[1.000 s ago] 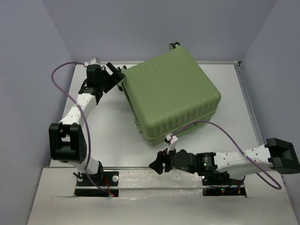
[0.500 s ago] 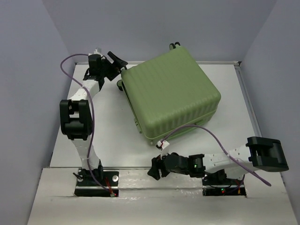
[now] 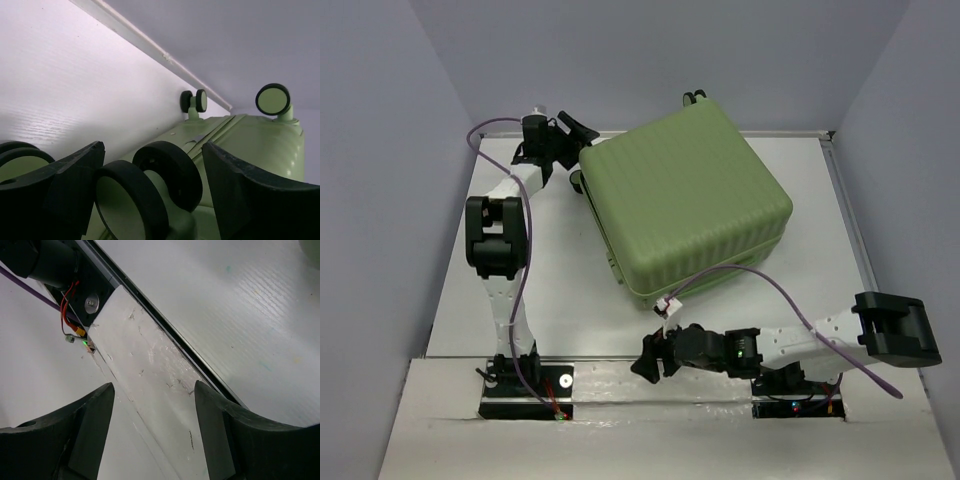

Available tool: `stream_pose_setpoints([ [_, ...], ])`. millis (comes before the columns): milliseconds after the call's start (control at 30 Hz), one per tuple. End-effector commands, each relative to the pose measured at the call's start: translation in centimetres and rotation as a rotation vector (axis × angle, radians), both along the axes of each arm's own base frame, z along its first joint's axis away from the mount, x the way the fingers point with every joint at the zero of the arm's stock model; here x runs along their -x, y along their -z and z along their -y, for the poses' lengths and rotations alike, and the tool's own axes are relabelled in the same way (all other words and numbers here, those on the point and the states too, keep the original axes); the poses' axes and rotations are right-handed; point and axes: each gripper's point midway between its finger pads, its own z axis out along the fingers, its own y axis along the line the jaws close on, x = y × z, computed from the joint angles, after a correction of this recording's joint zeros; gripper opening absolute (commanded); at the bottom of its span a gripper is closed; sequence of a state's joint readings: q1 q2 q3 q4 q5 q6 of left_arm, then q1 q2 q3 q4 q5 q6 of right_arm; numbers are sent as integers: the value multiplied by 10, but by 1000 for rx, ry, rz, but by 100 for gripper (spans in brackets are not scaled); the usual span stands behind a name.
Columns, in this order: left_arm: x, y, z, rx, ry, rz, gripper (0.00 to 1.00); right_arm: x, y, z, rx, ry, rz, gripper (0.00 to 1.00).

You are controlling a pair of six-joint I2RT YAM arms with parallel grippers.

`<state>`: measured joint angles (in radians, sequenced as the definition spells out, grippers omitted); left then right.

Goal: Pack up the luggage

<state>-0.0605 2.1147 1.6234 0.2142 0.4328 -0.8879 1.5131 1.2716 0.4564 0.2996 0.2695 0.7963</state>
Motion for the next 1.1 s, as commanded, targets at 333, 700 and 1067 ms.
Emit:
stream_pose_setpoints([
  [333, 15, -199, 13, 205, -6, 499, 6, -7, -14, 7, -49, 73, 21, 72],
  [700, 32, -289, 12, 144, 24, 556, 6, -15, -9, 30, 3, 128, 36, 87],
  [1067, 21, -190, -7, 47, -20, 378, 6, -30, -9, 74, 67, 252, 42, 79],
])
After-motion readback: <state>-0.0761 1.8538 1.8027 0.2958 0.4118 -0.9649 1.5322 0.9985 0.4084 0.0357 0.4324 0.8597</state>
